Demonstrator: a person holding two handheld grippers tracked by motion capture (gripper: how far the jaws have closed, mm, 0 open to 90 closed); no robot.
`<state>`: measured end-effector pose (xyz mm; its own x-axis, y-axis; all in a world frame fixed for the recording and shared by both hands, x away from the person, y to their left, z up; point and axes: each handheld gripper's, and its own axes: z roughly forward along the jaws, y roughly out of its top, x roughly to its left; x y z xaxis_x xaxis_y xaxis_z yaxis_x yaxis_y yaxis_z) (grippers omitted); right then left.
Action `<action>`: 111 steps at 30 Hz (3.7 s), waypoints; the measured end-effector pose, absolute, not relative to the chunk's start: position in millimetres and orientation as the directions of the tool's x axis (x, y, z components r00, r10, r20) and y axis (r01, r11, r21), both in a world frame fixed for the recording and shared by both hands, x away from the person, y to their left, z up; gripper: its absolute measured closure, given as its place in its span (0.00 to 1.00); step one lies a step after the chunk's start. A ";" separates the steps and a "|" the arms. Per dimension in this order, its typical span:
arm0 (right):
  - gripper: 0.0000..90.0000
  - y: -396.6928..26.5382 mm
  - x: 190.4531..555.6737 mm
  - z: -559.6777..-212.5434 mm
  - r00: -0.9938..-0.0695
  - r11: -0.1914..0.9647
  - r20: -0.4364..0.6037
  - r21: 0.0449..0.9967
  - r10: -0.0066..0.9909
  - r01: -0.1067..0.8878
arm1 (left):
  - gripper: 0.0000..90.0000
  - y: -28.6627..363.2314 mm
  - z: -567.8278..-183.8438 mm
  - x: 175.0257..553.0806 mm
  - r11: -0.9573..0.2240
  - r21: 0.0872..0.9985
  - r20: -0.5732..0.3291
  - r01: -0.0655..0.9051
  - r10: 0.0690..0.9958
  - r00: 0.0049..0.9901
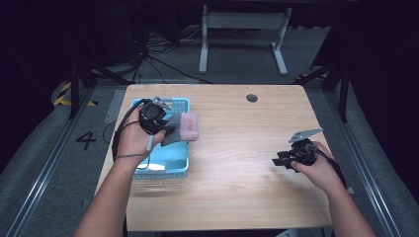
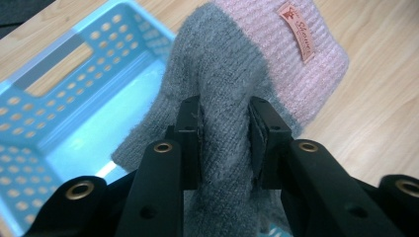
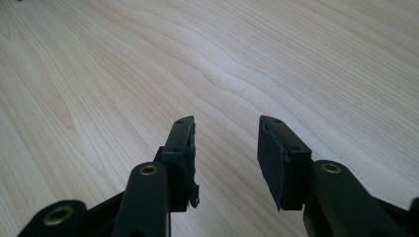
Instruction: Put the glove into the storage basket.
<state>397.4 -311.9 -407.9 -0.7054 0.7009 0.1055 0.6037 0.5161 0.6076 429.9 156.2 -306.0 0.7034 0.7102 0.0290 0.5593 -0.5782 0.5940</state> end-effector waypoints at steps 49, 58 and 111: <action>0.66 -309.3 389.8 -408.9 -0.708 0.521 0.100 0.607 0.699 0.600 | 0.73 184.3 -410.5 489.1 -0.649 0.406 -0.051 0.643 0.687 0.725; 0.65 -308.3 389.2 -408.3 -0.711 0.523 0.098 0.608 0.697 0.597 | 0.50 187.4 -406.2 487.0 -0.649 0.486 0.041 0.585 0.686 0.727; 0.61 -311.9 395.2 -427.0 -0.702 0.541 0.087 0.574 0.706 0.615 | 0.35 11.5 -413.1 346.2 -0.715 0.575 -0.037 0.399 0.464 0.885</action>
<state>395.2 -311.9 -427.0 -0.7024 0.7065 0.0868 0.6148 0.5406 0.5742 346.2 11.5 -413.1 0.8852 0.4637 -0.0373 0.3986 -0.7147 0.5747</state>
